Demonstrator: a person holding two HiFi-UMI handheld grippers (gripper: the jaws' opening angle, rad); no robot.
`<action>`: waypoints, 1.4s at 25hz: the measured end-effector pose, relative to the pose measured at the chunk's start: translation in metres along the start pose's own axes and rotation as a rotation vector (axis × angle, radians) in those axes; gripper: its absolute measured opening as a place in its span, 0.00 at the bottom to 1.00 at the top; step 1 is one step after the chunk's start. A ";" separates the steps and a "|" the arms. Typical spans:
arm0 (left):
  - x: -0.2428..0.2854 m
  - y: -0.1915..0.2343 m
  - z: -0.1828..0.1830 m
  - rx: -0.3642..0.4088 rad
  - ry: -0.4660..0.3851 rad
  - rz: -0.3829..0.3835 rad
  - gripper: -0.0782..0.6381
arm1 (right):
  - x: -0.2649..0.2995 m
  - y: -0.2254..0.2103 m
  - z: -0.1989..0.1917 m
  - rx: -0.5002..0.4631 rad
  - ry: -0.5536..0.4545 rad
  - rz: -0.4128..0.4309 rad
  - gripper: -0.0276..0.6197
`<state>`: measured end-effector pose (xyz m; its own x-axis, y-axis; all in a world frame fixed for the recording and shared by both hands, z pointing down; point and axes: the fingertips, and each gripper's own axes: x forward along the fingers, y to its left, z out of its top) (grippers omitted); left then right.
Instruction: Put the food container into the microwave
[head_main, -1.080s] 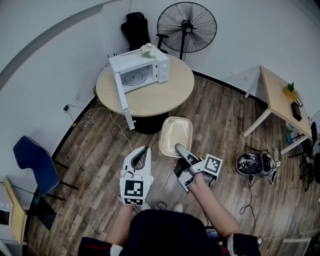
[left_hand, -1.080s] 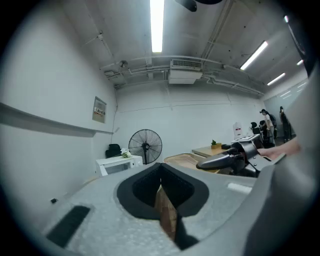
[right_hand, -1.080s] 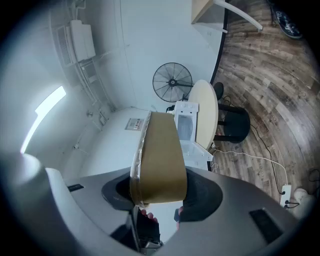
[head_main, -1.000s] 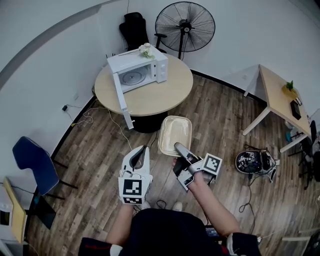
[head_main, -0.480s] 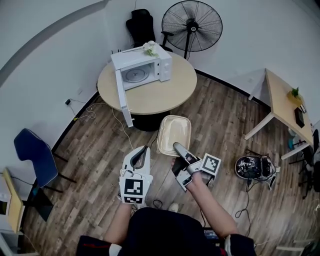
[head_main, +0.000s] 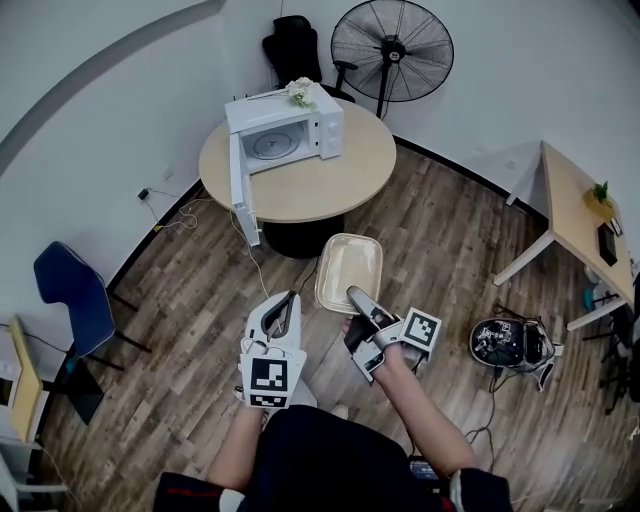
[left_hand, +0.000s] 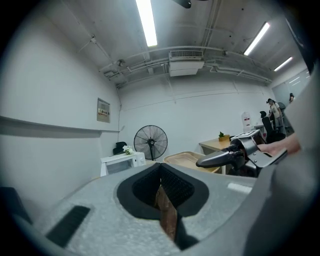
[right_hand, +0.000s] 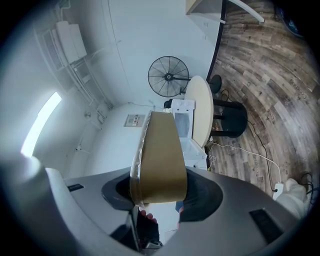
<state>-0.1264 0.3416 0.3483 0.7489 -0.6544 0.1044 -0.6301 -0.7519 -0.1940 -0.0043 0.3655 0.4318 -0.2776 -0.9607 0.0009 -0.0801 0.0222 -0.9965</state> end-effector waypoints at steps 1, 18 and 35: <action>0.001 -0.001 0.000 0.000 0.003 0.004 0.13 | -0.001 -0.002 0.003 0.003 0.000 -0.001 0.35; 0.101 0.059 -0.011 -0.022 0.016 0.022 0.13 | 0.103 -0.016 0.065 -0.006 0.014 -0.015 0.35; 0.241 0.180 -0.007 -0.027 0.003 -0.066 0.13 | 0.276 -0.014 0.128 -0.027 0.005 -0.057 0.35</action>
<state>-0.0610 0.0480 0.3455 0.7886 -0.6032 0.1191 -0.5843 -0.7956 -0.1602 0.0428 0.0642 0.4351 -0.2762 -0.9594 0.0578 -0.1212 -0.0249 -0.9923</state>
